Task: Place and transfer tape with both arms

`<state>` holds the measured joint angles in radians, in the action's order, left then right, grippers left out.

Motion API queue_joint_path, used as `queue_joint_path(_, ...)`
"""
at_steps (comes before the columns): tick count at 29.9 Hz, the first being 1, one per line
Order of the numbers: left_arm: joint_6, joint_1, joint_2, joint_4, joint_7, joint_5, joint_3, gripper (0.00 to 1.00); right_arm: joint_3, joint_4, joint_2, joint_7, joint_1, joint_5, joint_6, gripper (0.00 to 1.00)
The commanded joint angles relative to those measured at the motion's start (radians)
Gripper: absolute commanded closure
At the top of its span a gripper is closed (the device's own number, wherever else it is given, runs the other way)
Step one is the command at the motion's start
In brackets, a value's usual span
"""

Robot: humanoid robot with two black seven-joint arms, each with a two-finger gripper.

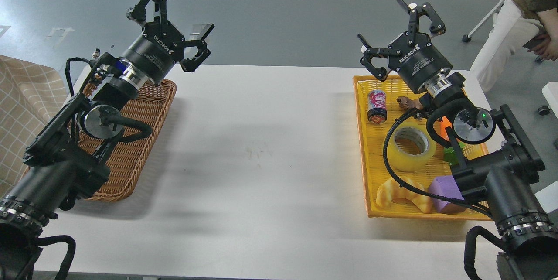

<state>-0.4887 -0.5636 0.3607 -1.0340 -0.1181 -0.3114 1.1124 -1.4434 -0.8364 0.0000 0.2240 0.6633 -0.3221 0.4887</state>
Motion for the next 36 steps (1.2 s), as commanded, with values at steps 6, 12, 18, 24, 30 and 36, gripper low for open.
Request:
queue_joint_path(6, 0.000, -0.001, 0.000, 0.000, 0.000, 0.000, 0.001, 0.02, 0.000, 0.000, 0.000, 0.000, 0.001, 0.000, 0.000, 0.00)
queue_joint_path(12, 0.000, 0.001, 0.000, 0.000, -0.002, 0.001, 0.003, 0.02, 0.000, 0.000, 0.000, 0.000, 0.001, 0.000, 0.000, 0.00)
queue_joint_path(18, 0.000, 0.001, -0.002, 0.000, -0.002, 0.001, 0.003, 0.02, 0.000, 0.000, 0.000, 0.000, 0.001, 0.000, 0.000, 0.00)
queue_joint_path(24, 0.000, 0.001, -0.002, 0.000, -0.002, 0.001, 0.003, 0.02, 0.008, -0.003, 0.000, 0.002, 0.001, -0.002, 0.000, 0.00)
queue_joint_path(30, 0.000, -0.001, 0.000, 0.000, -0.002, 0.001, 0.001, 0.02, 0.018, -0.021, 0.000, 0.002, -0.001, -0.005, 0.000, 0.00)
queue_joint_path(36, 0.000, -0.004, -0.011, 0.000, -0.002, 0.001, 0.001, 0.02, 0.018, -0.023, 0.000, 0.000, 0.006, -0.006, 0.000, 0.00)
